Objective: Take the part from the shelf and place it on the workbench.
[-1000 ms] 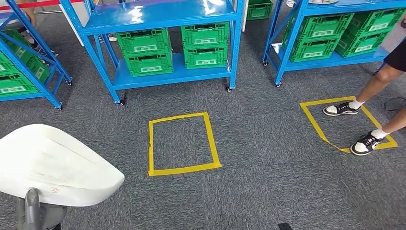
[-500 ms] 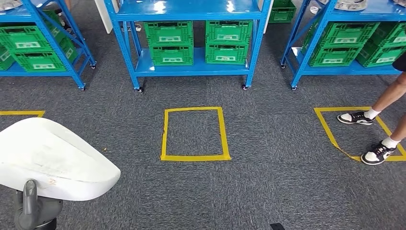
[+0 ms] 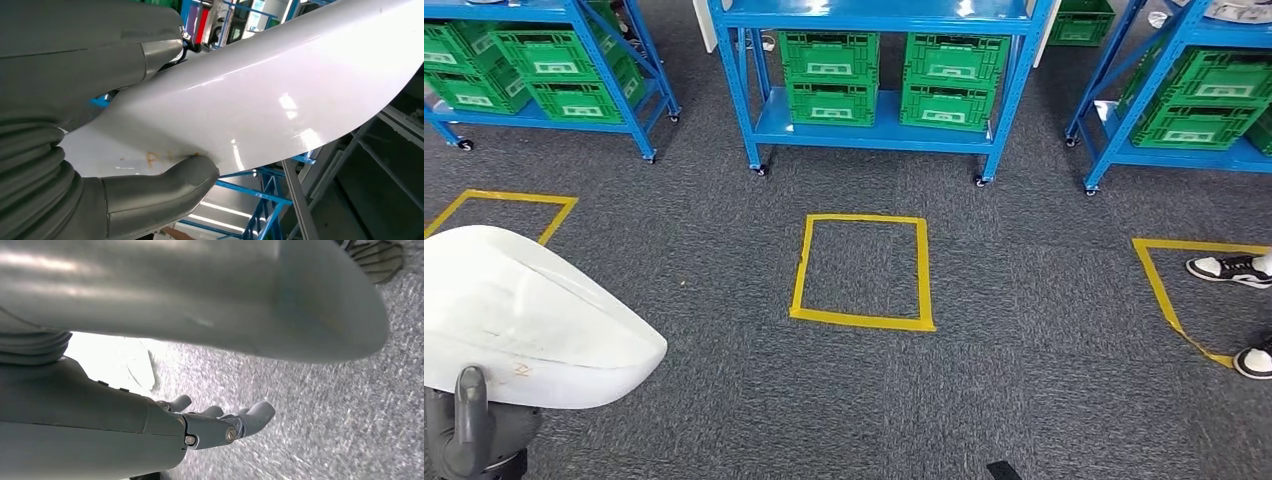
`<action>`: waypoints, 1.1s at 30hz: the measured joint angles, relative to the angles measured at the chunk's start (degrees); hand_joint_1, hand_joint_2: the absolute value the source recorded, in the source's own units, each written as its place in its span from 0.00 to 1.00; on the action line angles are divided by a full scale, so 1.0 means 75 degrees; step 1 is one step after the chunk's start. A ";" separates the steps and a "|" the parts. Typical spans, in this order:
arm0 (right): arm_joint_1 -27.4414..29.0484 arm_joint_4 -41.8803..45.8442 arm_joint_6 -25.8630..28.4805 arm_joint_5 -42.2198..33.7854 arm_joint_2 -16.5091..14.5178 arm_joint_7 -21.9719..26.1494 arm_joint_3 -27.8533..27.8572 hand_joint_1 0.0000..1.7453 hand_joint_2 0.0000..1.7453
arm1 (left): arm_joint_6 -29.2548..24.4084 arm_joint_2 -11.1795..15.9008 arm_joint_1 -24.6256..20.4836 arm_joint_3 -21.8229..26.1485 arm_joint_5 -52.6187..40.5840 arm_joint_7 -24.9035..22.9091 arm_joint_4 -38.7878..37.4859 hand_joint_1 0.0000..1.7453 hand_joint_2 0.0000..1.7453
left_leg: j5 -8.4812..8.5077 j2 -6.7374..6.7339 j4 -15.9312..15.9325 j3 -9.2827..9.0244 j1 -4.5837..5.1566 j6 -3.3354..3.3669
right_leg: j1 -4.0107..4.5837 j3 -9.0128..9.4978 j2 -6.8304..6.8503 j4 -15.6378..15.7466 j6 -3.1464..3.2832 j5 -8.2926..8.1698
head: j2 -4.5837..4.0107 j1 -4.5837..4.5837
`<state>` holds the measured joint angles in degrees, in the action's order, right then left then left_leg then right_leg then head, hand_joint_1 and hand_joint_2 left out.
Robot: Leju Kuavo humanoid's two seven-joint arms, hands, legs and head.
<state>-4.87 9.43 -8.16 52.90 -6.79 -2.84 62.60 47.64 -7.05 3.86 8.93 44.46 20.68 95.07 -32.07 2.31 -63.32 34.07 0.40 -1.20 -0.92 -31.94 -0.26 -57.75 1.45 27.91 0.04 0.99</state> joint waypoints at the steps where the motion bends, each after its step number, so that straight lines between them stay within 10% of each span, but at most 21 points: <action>1: 0.0006 0.0001 0.0048 -0.0060 0.0002 -0.0020 -0.0002 0.00 0.00 | 0.0002 0.0004 -0.0047 -0.0044 -0.0020 0.0007 -0.0039 1.00 1.00 | -0.0271 -0.0136 -0.0502 0.0239 -0.0021 -0.0047 | -0.0002 -0.0010 0.0098 0.0006 0.0015 -0.0005 | 0.0000 -0.0017; 4: 0.0019 0.0001 0.0192 -0.0359 -0.0001 -0.0126 0.0050 0.00 0.00 | -0.0006 0.0033 -0.0181 -0.0243 0.0032 0.0069 -0.0362 1.00 1.00 | -0.0516 -0.0272 -0.1362 0.0613 -0.0115 -0.0155 | -0.0004 -0.0038 0.0410 -0.0001 0.0005 -0.0013 | 0.0000 -0.0018; 8: 0.0012 -0.0001 0.0247 -0.0391 -0.0052 -0.0419 0.0124 0.00 0.00 | -0.0027 0.0081 -0.0448 -0.0574 0.0010 0.0117 -0.0692 1.00 1.00 | 0.0328 -0.0753 0.0417 -0.0316 -0.0148 -0.0132 | 0.0016 -0.0033 0.0734 -0.0056 -0.0085 0.0000 | 0.0000 -0.0012; 12: 0.0010 -0.0001 0.0257 -0.0311 -0.0117 -0.0356 0.0122 0.00 0.00 | -0.0206 0.0134 -0.0516 -0.0803 -0.0250 0.0258 -0.0729 1.00 1.00 | 0.0459 -0.0710 0.0757 -0.0372 -0.0101 0.0082 | 0.0015 -0.0003 0.0939 -0.0056 -0.0303 -0.0011 | 0.0000 0.0010; 16: 0.0040 0.0000 0.0284 -0.0301 -0.0115 -0.0117 0.0122 0.00 0.00 | -0.0216 0.0182 -0.0490 -0.0867 -0.0270 0.0548 -0.0725 1.00 1.00 | 0.0593 -0.0358 0.0807 -0.0351 -0.0122 0.0280 | -0.0034 -0.0468 0.0217 -0.1179 -0.0424 0.0710 | 0.0000 0.0044; 19: 0.0078 0.0001 0.0273 -0.0342 -0.0047 0.0001 0.0122 0.00 0.00 | -0.0173 0.0184 -0.0416 -0.0881 -0.0296 0.0818 -0.0773 1.00 1.00 | 0.0616 -0.0020 0.0756 -0.0279 -0.0090 0.0313 | -0.0002 -0.1001 0.0043 -0.2297 -0.0395 0.1065 | 0.0000 0.0052; 23: 0.0079 0.0001 0.0185 -0.0073 0.0060 0.0063 0.0106 0.00 0.00 | -0.0107 0.0175 -0.0310 -0.0858 -0.0435 0.1197 -0.0661 1.00 1.00 | 0.0596 0.0420 0.0656 -0.0241 -0.0080 0.0259 | 0.0009 -0.0209 -0.0335 -0.0592 -0.0282 0.0191 | 0.0000 0.0049; 27: 0.0039 0.0004 0.0159 -0.0167 0.0156 0.0241 0.0096 0.00 0.00 | -0.0138 0.0152 -0.0182 -0.0766 -0.0489 0.1346 -0.0424 1.00 1.00 | 0.0638 0.0703 0.0675 -0.0126 -0.0087 0.0065 | 0.0035 -0.0020 -0.0310 -0.0124 -0.0175 0.0083 | 0.0000 0.0055; 30: 0.0017 0.0012 0.0122 -0.0252 0.0186 0.0398 0.0099 0.00 0.00 | -0.0146 0.0146 -0.0107 -0.0638 -0.0445 0.1405 -0.0308 1.00 1.00 | 0.0320 0.0174 0.0208 0.0109 -0.0061 -0.0053 | -0.0018 0.0018 -0.0030 -0.0017 -0.0019 0.0024 | 0.0000 0.0016; 33: 0.0050 0.0013 0.0121 -0.0164 0.0197 0.0505 0.0098 0.00 0.00 | -0.0146 0.0108 -0.0090 -0.0523 -0.0439 0.1481 -0.0310 1.00 1.00 | -0.0369 -0.0227 -0.1181 0.0757 -0.0109 -0.0173 | -0.0003 0.0017 0.0290 -0.0013 0.0035 0.0038 | 0.0000 -0.0012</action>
<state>-4.49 9.53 -7.26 51.66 -5.32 0.95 63.33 46.54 -6.24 3.18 5.01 41.16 31.79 92.75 -34.83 0.61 -72.18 39.74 -0.42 -2.49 -0.94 -31.81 1.92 -57.85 1.71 28.20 0.04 0.90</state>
